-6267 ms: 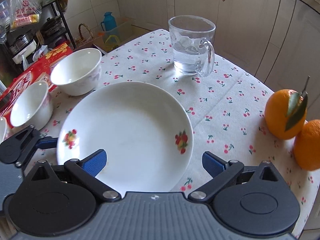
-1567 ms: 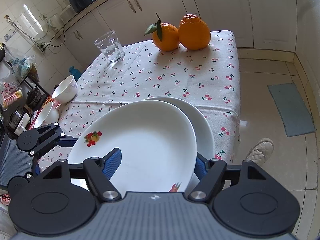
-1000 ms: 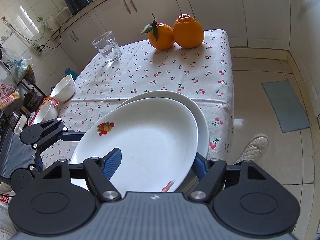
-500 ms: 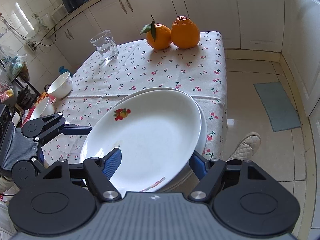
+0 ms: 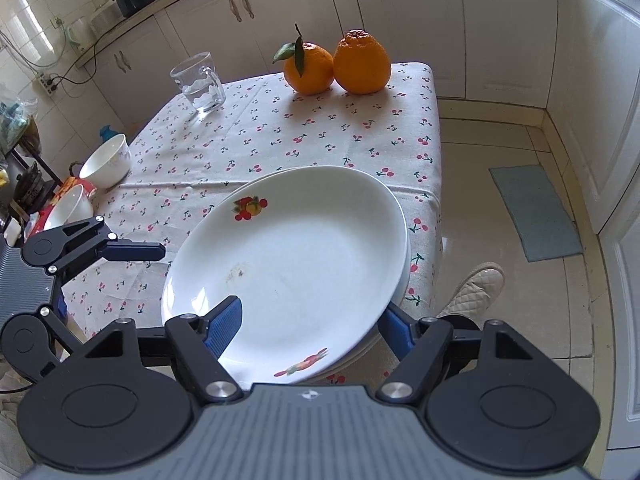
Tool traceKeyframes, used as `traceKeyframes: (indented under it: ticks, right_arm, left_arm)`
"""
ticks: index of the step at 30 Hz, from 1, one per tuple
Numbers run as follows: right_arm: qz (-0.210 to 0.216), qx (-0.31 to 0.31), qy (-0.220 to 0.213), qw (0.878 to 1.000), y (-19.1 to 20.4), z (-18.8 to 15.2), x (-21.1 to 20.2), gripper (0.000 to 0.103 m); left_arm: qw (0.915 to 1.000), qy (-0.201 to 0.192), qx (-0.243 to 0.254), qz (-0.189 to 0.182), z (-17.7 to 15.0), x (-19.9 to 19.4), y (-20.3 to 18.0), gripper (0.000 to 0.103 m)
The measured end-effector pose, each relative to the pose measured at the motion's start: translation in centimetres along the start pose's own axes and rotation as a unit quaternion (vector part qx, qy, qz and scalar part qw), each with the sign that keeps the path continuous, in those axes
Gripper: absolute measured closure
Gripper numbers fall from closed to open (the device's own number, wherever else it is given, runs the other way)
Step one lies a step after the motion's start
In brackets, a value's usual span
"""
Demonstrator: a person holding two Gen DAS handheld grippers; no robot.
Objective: Organize plates and bowls
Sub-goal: 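Lower the flower-decal plate onto the plate stack with the right gripper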
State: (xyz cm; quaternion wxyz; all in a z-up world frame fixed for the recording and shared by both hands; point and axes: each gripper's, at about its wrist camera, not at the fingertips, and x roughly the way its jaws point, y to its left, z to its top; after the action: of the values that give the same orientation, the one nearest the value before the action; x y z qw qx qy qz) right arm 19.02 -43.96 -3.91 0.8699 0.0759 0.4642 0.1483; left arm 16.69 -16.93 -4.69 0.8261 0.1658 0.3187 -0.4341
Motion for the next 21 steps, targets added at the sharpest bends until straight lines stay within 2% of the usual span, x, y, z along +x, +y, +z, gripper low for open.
traceKeyframes:
  ticks: [19, 21]
  right_arm:
    - [-0.029, -0.01, 0.014, 0.999, 0.7, -0.6, 0.1, 0.024]
    - [-0.028, -0.012, 0.013, 0.999, 0.9, -0.7, 0.1, 0.021]
  left_arm:
    - [0.9999, -0.014, -0.002, 0.007, -0.7, -1.5, 0.0, 0.012]
    - [0.9998, -0.015, -0.003, 0.01, -0.8, -1.7, 0.1, 0.011]
